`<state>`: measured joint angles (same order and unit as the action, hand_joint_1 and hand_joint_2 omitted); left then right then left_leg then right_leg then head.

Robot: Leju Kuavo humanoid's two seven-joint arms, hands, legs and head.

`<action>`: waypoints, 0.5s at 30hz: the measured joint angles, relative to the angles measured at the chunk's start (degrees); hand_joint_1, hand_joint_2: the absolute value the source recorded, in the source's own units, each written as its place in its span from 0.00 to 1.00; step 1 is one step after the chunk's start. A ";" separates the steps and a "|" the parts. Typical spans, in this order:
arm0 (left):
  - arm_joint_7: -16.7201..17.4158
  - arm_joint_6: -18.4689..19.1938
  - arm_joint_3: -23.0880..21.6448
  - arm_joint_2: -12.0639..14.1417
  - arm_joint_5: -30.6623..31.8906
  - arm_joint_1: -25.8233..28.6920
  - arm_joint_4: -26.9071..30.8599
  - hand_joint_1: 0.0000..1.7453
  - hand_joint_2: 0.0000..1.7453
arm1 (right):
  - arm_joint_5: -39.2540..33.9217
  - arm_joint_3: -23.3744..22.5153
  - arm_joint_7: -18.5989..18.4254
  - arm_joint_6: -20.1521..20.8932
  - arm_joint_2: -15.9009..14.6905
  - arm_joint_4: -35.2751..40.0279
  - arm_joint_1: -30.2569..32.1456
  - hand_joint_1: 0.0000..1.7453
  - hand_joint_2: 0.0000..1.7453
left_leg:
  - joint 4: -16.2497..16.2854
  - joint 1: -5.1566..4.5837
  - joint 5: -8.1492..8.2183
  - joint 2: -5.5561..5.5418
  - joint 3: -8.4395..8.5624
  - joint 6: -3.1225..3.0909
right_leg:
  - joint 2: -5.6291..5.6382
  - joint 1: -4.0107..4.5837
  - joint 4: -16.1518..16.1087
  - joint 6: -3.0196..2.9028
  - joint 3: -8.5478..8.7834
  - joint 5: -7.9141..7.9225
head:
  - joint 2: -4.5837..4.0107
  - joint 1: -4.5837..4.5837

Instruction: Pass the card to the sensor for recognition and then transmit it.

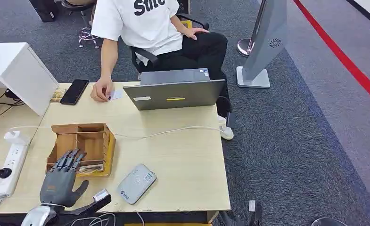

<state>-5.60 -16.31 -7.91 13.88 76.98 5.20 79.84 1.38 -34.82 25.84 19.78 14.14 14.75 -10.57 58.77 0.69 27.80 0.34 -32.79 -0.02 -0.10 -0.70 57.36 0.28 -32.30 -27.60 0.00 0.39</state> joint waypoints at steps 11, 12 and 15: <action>-0.96 -2.30 0.00 -0.09 0.02 0.12 0.02 1.00 1.00 | 0.11 0.24 0.13 -0.50 0.02 0.00 -0.02 0.00 1.00 | 0.00 0.00 0.00 0.00 0.00 0.00 | 0.00 0.00 0.00 0.00 0.00 0.00 | 0.00 0.00; -1.64 -4.16 0.00 -0.26 -0.02 0.30 0.29 1.00 1.00 | 0.29 0.31 0.13 -0.66 0.04 0.00 -0.04 0.00 1.00 | 0.00 0.00 0.00 0.00 0.00 0.00 | 0.00 0.00 0.00 0.00 0.00 0.00 | 0.00 -0.02; -2.95 -8.92 0.00 -0.65 -0.17 0.55 2.70 1.00 1.00 | 0.66 0.50 0.13 -1.64 0.13 0.00 -0.10 0.00 1.00 | 0.00 -0.01 0.00 -0.02 0.00 0.00 | -0.03 0.00 0.00 0.00 0.00 0.00 | 0.00 0.00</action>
<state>-8.55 -25.23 -7.91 13.22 76.81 5.75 82.55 2.03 -34.32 25.97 18.14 14.27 14.75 -10.67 58.78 0.68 27.79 0.32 -32.79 -0.02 -0.13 -0.70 57.36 0.28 -32.30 -27.60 0.00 0.39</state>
